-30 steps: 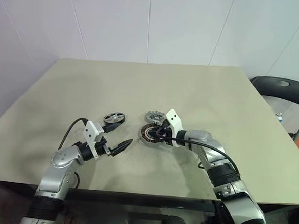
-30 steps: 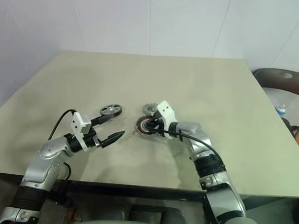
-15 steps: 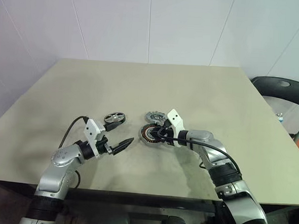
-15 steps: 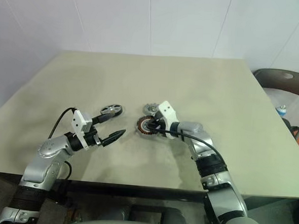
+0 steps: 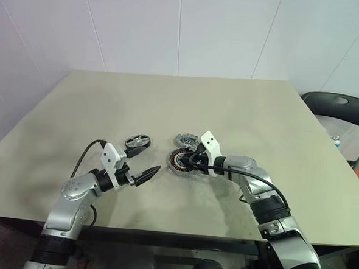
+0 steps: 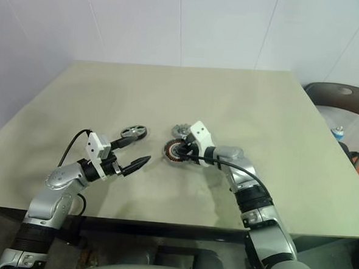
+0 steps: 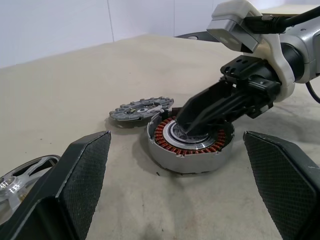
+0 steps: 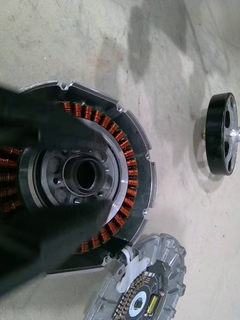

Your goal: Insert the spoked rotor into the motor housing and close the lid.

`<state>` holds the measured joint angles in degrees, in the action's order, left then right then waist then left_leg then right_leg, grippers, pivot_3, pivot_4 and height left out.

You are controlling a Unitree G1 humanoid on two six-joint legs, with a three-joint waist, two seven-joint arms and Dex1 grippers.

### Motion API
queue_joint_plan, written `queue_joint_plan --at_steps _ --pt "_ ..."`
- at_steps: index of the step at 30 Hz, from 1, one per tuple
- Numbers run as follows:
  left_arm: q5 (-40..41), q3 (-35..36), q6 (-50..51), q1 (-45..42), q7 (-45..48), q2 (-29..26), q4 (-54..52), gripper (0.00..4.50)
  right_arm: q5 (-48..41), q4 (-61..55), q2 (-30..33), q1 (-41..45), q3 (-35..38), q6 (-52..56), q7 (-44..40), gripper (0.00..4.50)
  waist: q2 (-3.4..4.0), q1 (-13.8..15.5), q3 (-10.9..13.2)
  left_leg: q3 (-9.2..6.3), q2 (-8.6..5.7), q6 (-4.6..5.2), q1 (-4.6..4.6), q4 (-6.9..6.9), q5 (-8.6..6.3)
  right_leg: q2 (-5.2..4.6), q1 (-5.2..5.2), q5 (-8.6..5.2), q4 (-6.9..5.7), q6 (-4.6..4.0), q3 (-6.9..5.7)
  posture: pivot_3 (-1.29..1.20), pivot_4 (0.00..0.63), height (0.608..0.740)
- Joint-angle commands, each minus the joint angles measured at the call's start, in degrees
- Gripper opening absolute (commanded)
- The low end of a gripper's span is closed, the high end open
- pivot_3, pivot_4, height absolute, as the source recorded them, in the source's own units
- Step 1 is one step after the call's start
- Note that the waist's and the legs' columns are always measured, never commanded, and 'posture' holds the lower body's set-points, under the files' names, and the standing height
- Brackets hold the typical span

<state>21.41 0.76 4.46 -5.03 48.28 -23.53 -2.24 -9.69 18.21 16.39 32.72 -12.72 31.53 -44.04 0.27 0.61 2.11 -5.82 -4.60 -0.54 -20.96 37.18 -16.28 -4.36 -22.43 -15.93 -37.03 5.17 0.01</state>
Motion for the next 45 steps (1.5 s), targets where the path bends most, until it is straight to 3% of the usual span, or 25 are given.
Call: queue_joint_plan --at_steps 1,6,9,14,19,25,33,45 --pt "-0.3 0.6 -1.94 -0.56 0.21 -0.1 0.21 4.5 0.22 0.48 0.23 0.82 0.98 -0.66 0.09 2.27 0.0 -0.01 0.0 0.0 0.0 0.0 0.0 0.0 0.0 0.0 0.0 0.0 0.0 0.0 0.0 0.0 0.0 0.74" --pt "-0.59 0.33 -3.08 -0.29 0.44 0.11 1.39 4.5 -0.47 1.4 -0.64 1.24 2.23 -1.64 1.08 2.27 -0.01 -0.01 0.0 0.0 0.0 0.0 0.0 0.0 0.0 0.0 0.0 0.0 0.0 0.0 0.0 0.0 0.0 0.74" --pt "-0.76 0.26 -3.78 -0.32 0.74 0.28 2.45 4.5 -0.54 2.2 -1.59 1.64 3.02 -2.41 2.15 1.66 -0.01 -0.01 0.0 0.0 0.0 0.0 0.01 0.01 0.0 0.0 0.0 0.0 -0.01 0.0 0.0 0.0 0.0 0.74" --pt "-0.88 0.59 -4.85 -0.57 1.26 0.28 3.88 4.5 0.18 2.79 -1.77 1.67 2.85 -2.98 2.16 0.04 -0.01 -0.01 0.0 0.0 0.0 0.0 0.01 0.0 0.0 0.0 -0.01 0.0 -0.01 0.0 0.0 0.0 0.0 0.74" --pt "-1.04 0.84 -5.85 -0.76 1.64 0.22 5.11 4.5 3.25 3.07 0.13 0.25 -0.47 -3.71 0.68 0.04 -0.01 -0.02 -0.02 0.0 0.0 0.0 0.02 0.0 0.0 0.0 -0.01 0.0 -0.01 0.0 0.0 0.0 0.0 0.74" --pt "-1.16 0.61 -6.81 -1.18 1.79 0.42 6.25 4.5 2.99 3.98 -0.37 0.74 0.76 -4.95 1.3 0.04 -0.02 -0.01 -0.03 0.0 0.0 0.0 0.32 -0.02 0.0 0.0 0.1 0.0 0.0 0.0 0.0 0.0 0.0 0.74" --pt "3.33 3.94 -4.46 -2.14 -0.87 2.43 5.5 4.5 -6.71 1.43 -5.24 1.98 9.49 -7.26 -0.41 0.04 -0.01 -0.02 -0.02 0.0 0.02 0.0 0.37 -0.07 0.0 0.06 0.11 0.0 -0.02 0.0 0.08 0.0 0.0 0.74" --pt "23.98 12.87 20.98 5.43 -13.04 8.91 0.76 4.5 -8.39 -4.18 -0.67 2.48 10.26 -8.75 -5.46 0.04 -0.03 0.05 -0.01 0.03 0.02 0.03 0.43 -0.05 -0.02 0.08 0.12 0.0 -0.02 0.0 0.15 0.0 0.0 0.74"
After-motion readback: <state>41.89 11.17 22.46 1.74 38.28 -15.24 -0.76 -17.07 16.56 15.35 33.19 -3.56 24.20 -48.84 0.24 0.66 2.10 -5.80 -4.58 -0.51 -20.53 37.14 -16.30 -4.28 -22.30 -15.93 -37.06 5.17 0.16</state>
